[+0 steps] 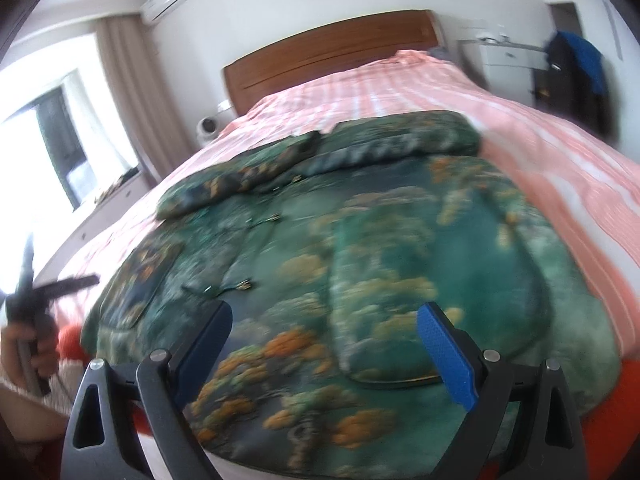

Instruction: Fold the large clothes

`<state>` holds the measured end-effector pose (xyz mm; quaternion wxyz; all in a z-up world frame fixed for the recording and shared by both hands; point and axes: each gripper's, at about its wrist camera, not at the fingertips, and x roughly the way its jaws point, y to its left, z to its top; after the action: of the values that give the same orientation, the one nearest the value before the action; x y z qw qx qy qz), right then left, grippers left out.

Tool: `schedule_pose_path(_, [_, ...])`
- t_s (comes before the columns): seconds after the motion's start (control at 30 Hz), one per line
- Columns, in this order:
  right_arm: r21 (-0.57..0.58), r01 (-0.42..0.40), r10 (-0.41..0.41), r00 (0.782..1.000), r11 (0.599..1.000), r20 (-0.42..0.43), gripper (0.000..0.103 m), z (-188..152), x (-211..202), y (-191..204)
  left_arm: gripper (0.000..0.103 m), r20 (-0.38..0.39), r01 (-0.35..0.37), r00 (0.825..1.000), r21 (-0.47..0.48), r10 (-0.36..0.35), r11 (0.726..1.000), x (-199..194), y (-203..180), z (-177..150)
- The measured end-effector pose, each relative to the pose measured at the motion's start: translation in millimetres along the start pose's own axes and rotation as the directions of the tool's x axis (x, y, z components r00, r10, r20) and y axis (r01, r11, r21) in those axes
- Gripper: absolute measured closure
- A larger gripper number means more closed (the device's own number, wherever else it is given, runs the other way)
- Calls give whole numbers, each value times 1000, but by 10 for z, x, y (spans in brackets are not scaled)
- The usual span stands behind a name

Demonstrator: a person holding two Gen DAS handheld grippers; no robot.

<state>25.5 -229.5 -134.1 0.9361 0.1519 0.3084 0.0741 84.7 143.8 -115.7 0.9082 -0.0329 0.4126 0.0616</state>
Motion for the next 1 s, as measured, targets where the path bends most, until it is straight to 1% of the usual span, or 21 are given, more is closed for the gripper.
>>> schedule_pose_path(0.1, [33, 18, -18, 1000, 999, -1, 10, 41, -11, -79, 1, -18, 8, 1000, 31, -7, 999, 29, -41, -35])
schedule_pose_path(0.2, [29, 31, -31, 999, 999, 6, 10, 121, -54, -113, 1, -41, 23, 999, 59, -21, 998, 63, -83, -37])
schedule_pose_path(0.3, [-14, 41, -41, 999, 999, 10, 10, 248, -123, -166, 1, -75, 55, 996, 101, -48, 993, 117, -83, -3])
schedule_pose_path(0.4, [-79, 71, -72, 997, 994, -9, 10, 438, -235, -387, 1, -124, 109, 988, 135, -93, 985, 183, -7, 37])
schedule_pose_path(0.47, [-111, 108, -116, 991, 988, -63, 10, 561, -266, -638, 1, -178, 167, 974, 130, -143, 977, 259, 61, 36])
schedule_pose_path(0.5, [-121, 130, -143, 984, 984, -106, 10, 609, -273, -795, 1, -215, 195, 963, 125, -165, 973, 304, 84, 7])
schedule_pose_path(0.57, [-118, 139, -158, 971, 983, -177, 10, 641, -267, -1011, 1, -252, 224, 950, 128, -187, 966, 350, 76, -55])
schedule_pose_path(0.6, [-108, 131, -152, 966, 985, -211, 10, 638, -253, -1088, 1, -271, 242, 942, 139, -198, 960, 366, 43, -93])
schedule_pose_path(0.63, [-79, 101, -119, 955, 992, -271, 10, 616, -206, -1189, 1, -286, 258, 936, 156, -207, 953, 375, -7, -122])
schedule_pose_path(0.67, [-42, 63, -74, 940, 997, -334, 10, 580, -128, -1269, 1, -303, 274, 929, 175, -213, 946, 389, -65, -142])
schedule_pose_path(0.7, [-15, 47, -49, 925, 999, -378, 10, 533, -64, -1321, 1, -320, 287, 922, 186, -218, 940, 410, -111, -157])
schedule_pose_path(0.73, [1, 45, -41, 915, 999, -401, 10, 486, -16, -1353, 1, -333, 292, 917, 191, -218, 937, 428, -141, -169])
schedule_pose_path(0.77, [15, 32, -23, 906, 999, -422, 10, 444, 34, -1372, 3, -366, 299, 905, 192, -214, 935, 462, -180, -195])
schedule_pose_path(0.8, [27, 17, -3, 898, 999, -439, 12, 414, 82, -1386, 15, -393, 305, 895, 187, -213, 934, 473, -204, -215])
schedule_pose_path(0.83, [56, -5, 31, 881, 998, -472, 22, 373, 147, -1397, 29, -418, 314, 883, 183, -215, 932, 471, -220, -233])
schedule_pose_path(0.87, [71, -10, 44, 868, 997, -495, 43, 348, 179, -1395, 36, -435, 314, 876, 191, -207, 930, 453, -237, -251])
schedule_pose_path(0.9, [84, -11, 53, 853, 996, -519, 54, 331, 196, -1378, 52, -437, 295, 883, 225, -174, 929, 407, -257, -276])
schedule_pose_path(0.93, [85, -8, 51, 851, 996, -522, 70, 329, 177, -1358, 69, -433, 285, 887, 245, -158, 927, 371, -261, -285])
schedule_pose_path(0.97, [81, -9, 49, 853, 997, -519, 86, 342, 132, -1339, 77, -431, 281, 889, 251, -153, 926, 334, -252, -287])
schedule_pose_path(1.0, [85, -13, 55, 854, 996, -517, 89, 362, 103, -1337, 85, -434, 289, 886, 235, -165, 928, 292, -222, -273])
